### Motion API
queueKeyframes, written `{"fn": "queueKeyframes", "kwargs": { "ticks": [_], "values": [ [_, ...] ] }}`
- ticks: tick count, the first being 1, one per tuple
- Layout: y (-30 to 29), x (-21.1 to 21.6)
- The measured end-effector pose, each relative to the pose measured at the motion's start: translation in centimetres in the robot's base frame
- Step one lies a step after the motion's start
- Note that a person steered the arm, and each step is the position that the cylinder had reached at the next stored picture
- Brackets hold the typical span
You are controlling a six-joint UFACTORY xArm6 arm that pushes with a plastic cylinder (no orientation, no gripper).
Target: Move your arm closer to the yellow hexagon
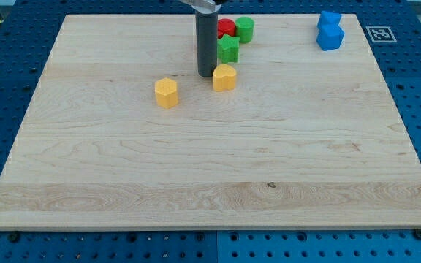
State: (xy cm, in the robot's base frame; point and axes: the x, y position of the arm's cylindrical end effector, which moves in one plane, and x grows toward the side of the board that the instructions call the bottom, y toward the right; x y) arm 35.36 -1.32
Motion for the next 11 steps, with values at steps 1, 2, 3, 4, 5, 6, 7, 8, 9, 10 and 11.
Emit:
{"fn": "queueKeyframes", "kwargs": {
  "ticks": [1, 2, 3, 4, 5, 6, 7, 8, 9, 10, 11],
  "values": [
    [-3.4, 0.0],
    [-7.8, 0.0],
    [-11.6, 0.5],
    [-13.8, 5.8],
    [-13.9, 9.7],
    [-12.4, 9.7],
    [-8.1, 9.6],
    [-7.2, 9.6],
    [-6.8, 9.6],
    [-9.4, 9.6],
    [-11.8, 9.4]
  ]
}}
